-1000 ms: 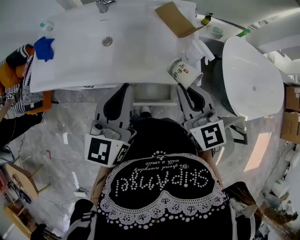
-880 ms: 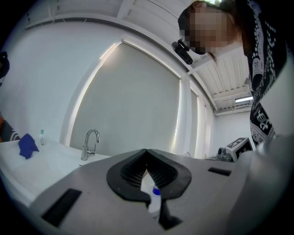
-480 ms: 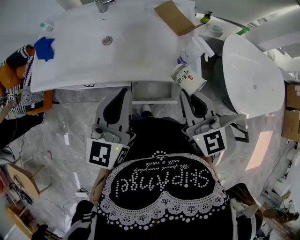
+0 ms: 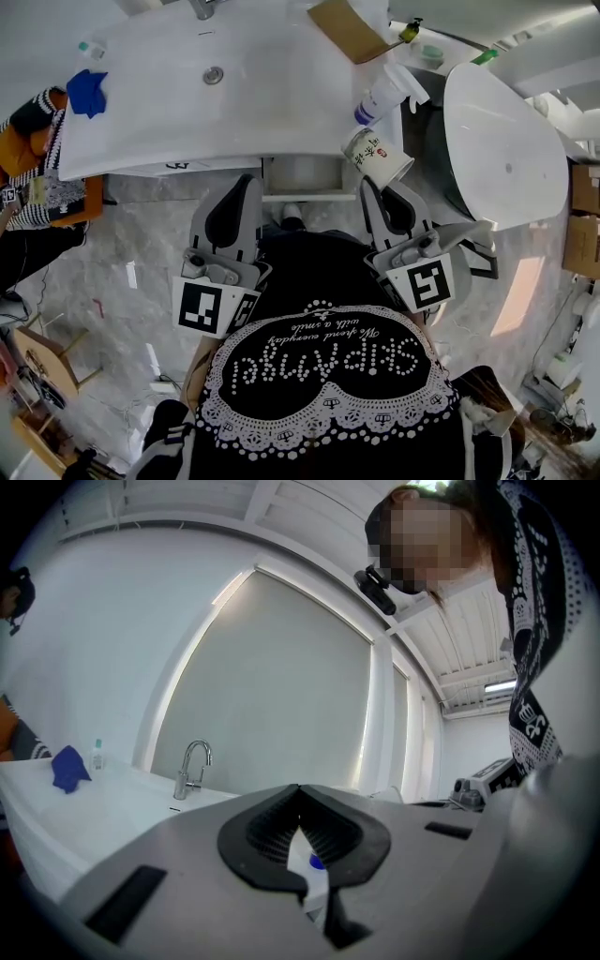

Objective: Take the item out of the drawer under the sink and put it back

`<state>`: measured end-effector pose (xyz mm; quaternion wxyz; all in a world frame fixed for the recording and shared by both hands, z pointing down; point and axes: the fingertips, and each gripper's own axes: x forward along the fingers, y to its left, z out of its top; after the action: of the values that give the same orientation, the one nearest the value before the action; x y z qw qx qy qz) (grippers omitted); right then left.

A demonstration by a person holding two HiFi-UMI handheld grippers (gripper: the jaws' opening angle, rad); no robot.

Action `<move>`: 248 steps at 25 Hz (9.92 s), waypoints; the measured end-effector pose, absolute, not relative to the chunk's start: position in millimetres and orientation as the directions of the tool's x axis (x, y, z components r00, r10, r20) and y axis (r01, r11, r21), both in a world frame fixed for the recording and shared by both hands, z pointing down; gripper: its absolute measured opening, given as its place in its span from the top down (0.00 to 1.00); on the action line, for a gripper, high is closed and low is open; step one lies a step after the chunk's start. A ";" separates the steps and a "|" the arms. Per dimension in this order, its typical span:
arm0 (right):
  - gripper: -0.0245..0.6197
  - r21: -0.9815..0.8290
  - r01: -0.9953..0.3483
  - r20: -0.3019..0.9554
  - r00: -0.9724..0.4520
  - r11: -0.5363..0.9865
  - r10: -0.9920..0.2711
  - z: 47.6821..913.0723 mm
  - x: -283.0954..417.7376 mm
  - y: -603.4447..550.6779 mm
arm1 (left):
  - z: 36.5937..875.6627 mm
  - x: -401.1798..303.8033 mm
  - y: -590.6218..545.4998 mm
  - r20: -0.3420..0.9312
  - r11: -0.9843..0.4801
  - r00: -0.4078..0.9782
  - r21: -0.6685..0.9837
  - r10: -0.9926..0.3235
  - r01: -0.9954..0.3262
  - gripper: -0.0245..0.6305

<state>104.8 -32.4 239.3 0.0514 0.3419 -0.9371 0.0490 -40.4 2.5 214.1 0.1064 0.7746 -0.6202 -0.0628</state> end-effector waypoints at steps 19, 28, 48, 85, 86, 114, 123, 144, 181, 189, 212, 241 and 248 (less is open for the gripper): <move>0.92 -0.044 -0.618 0.131 -0.783 0.785 -0.608 242.8 91.1 -28.6 | 216.3 -51.9 13.3 0.034 -0.171 0.185 0.244 -0.982 -0.955 0.96; 0.92 -0.048 -0.622 0.135 -0.779 0.781 -0.612 243.0 90.9 -28.2 | 217.0 -50.2 12.4 0.035 -0.189 0.203 0.243 -0.978 -0.951 0.96; 0.92 -0.058 -0.633 0.148 -0.770 0.772 -0.620 245.1 95.2 -27.9 | 219.6 -41.8 10.6 0.042 -0.232 0.253 0.275 -0.967 -0.933 0.96; 0.92 0.309 -0.355 0.408 -0.789 0.882 -0.460 283.9 64.0 -27.6 | 227.1 -68.6 21.0 0.097 -0.100 0.137 0.318 -0.986 -0.943 0.96; 0.92 0.308 -0.349 0.416 -0.787 0.885 -0.456 288.7 62.0 -28.0 | 228.3 -69.4 21.7 0.101 -0.101 0.140 0.320 -0.985 -0.942 0.96; 0.92 0.319 -0.056 0.645 -0.719 0.946 -0.260 420.9 37.3 -9.3 | 233.4 -95.9 47.2 0.122 0.013 0.030 0.342 -0.992 -0.940 0.96; 0.92 0.283 -0.008 0.687 -0.697 0.959 -0.209 449.1 40.7 -3.1 | 239.7 -93.4 50.3 0.142 0.024 0.028 0.354 -0.989 -0.935 0.96; 0.92 0.211 0.108 0.782 -0.615 0.971 -0.102 523.3 35.2 -1.6 | 248.8 -92.4 56.2 0.191 0.047 0.024 0.358 -0.981 -0.932 0.96; 0.92 0.088 0.109 0.865 -0.501 0.990 -0.022 617.4 26.6 -16.2 | 263.3 -92.3 65.3 0.299 0.068 0.033 0.321 -0.954 -0.945 0.96; 0.92 0.067 0.046 0.874 -0.485 0.997 -0.036 633.1 28.9 -26.6 | 267.9 -92.2 67.7 0.316 0.076 0.035 0.331 -0.948 -0.940 0.96; 0.92 0.027 0.031 0.899 -0.438 0.999 -0.011 663.6 20.0 -34.6 | 281.4 -102.4 80.3 0.369 0.151 -0.016 0.339 -0.929 -0.928 0.96; 0.92 0.040 0.070 0.937 -0.348 0.997 -0.014 693.5 15.3 -42.2 | 293.3 -109.5 81.1 0.422 0.189 -0.023 0.354 -0.906 -0.916 0.96; 0.92 0.026 0.093 0.953 -0.302 0.995 0.004 701.2 15.0 -41.1 | 295.3 -117.2 81.1 0.424 0.204 -0.035 0.359 -0.905 -0.911 0.96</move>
<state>15.0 -41.1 701.2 0.5898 -0.0300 -0.8061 -0.0378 -117.2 81.1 295.3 0.2904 0.6309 -0.7195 0.0048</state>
